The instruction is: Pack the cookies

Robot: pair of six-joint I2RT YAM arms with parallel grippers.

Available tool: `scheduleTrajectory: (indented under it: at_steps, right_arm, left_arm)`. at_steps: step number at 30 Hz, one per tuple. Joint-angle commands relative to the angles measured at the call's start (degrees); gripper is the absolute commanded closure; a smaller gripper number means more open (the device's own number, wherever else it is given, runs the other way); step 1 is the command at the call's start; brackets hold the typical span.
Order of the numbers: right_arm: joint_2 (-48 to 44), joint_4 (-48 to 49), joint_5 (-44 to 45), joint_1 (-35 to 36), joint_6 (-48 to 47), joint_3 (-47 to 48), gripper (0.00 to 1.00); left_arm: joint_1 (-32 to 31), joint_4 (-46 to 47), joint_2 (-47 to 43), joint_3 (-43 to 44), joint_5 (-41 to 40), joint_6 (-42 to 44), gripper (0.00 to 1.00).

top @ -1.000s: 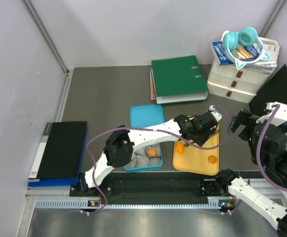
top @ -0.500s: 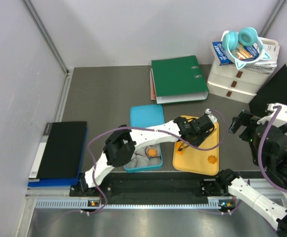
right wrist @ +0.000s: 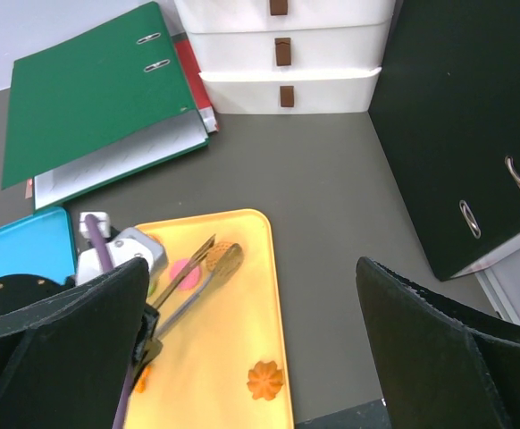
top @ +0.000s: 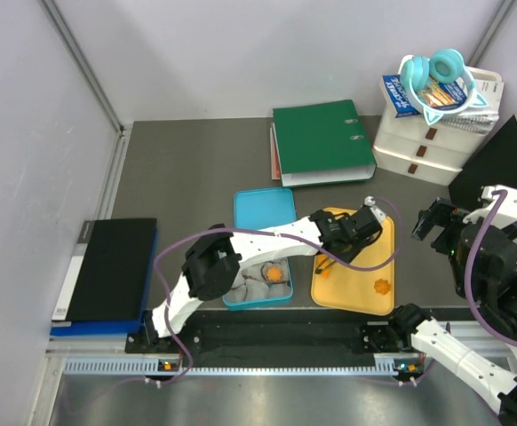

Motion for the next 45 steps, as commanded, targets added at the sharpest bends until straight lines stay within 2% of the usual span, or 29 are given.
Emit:
scheduleTrajectory:
  at_steps: [1, 12, 16, 21, 23, 29, 35, 39, 44, 45]
  right_arm:
    - [0.41, 1.91, 0.70, 0.40, -1.22, 1.31, 0.01]
    - [1.29, 4.11, -1.06, 0.48, -0.87, 0.44, 0.01]
    - [1.55, 4.98, -2.11, 0.40, -0.61, -1.31, 0.01]
    - [1.64, 8.24, -4.31, 0.48, 0.00, -6.41, 0.01]
    - [2.95, 9.46, -5.45, 0.48, 0.36, -7.29, 0.01]
    - [7.00, 13.60, -8.62, 0.40, 0.53, -8.97, 0.01]
    - [10.60, 15.89, -11.17, 0.48, 0.89, -8.97, 0.01]
    - [12.01, 16.59, -11.96, 0.48, 0.62, -8.44, 0.01]
    - [13.06, 16.85, -12.66, 0.48, 1.06, -8.53, 0.01]
    - [13.24, 16.94, -12.84, 0.48, 1.23, -8.70, 0.01]
  left_arm:
    - [0.77, -1.34, -9.64, -0.94, -5.29, -0.08, 0.65]
    - [2.70, -5.91, -25.97, -9.29, -16.63, -2.10, 0.67]
    - [2.61, -12.49, -31.78, -11.58, -20.06, -4.65, 0.67]
    - [2.53, -22.51, -43.03, -18.43, -23.06, -12.99, 0.66]
    - [2.44, -25.15, -47.85, -20.53, -22.71, -16.33, 0.66]
    - [1.56, -34.38, -54.90, -23.44, -21.66, -24.42, 0.67]
    - [-1.95, -39.74, -56.32, -23.01, -16.66, -29.35, 0.73]
    - [-5.28, -46.07, -57.19, -21.52, -16.03, -34.69, 0.76]
    - [-5.47, -46.52, -62.29, -26.07, -12.87, -39.01, 0.80]
    - [-5.47, -46.43, -62.73, -27.74, -12.60, -40.41, 0.84]
